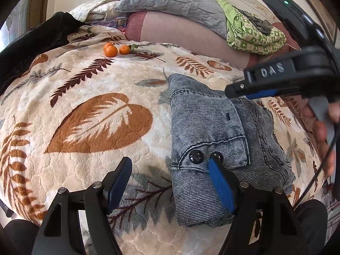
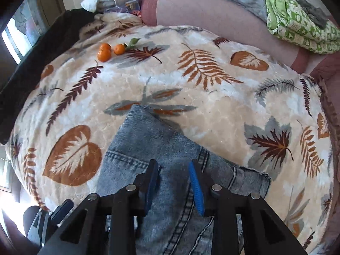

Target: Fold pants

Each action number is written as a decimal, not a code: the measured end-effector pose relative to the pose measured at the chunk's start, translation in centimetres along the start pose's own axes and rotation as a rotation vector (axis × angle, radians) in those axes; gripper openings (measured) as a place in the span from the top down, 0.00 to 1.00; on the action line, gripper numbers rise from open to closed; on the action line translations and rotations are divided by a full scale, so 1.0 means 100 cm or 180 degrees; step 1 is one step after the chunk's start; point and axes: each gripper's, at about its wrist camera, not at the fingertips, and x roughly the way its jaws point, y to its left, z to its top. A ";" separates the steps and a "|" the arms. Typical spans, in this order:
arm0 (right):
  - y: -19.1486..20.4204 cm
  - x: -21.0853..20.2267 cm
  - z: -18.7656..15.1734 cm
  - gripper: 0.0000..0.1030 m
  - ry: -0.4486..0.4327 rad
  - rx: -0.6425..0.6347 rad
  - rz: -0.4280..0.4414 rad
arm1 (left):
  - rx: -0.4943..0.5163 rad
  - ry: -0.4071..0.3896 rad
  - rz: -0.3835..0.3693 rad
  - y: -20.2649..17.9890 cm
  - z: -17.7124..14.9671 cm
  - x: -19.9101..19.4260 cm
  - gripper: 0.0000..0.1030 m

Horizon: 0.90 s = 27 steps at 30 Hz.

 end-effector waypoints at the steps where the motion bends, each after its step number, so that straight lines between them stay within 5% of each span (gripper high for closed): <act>1: 0.000 -0.001 -0.009 0.46 -0.0033 -0.0037 -0.0056 | 0.0000 -0.0001 0.0001 0.000 0.000 0.000 0.27; 2: -0.003 0.004 -0.018 0.39 -0.0009 -0.0074 -0.0142 | 0.0001 0.0001 -0.0004 0.000 0.000 0.000 0.27; 5: -0.029 0.028 -0.040 0.36 0.0200 0.0106 -0.0060 | 0.0002 0.0000 -0.0014 -0.001 -0.001 0.000 0.27; 12: -0.026 -0.011 -0.054 0.31 -0.0199 0.0128 -0.0035 | 0.0016 -0.0041 0.0031 -0.002 -0.002 -0.001 0.27; 16: -0.034 0.014 -0.076 0.29 0.0006 0.0165 0.0031 | 0.0015 -0.0034 0.0031 -0.003 -0.003 0.000 0.26; 18: -0.048 0.018 -0.080 0.20 -0.0016 0.0436 0.0149 | 0.0016 -0.0068 0.0044 -0.004 -0.004 -0.001 0.25; 25: -0.044 -0.009 -0.095 0.19 -0.0367 0.0402 0.0093 | -0.0157 -0.0264 -0.0024 0.004 -0.001 -0.011 0.25; 27: -0.048 0.007 -0.105 0.18 -0.0257 0.0433 0.0198 | -0.0207 -0.0371 0.0009 0.007 0.000 -0.015 0.25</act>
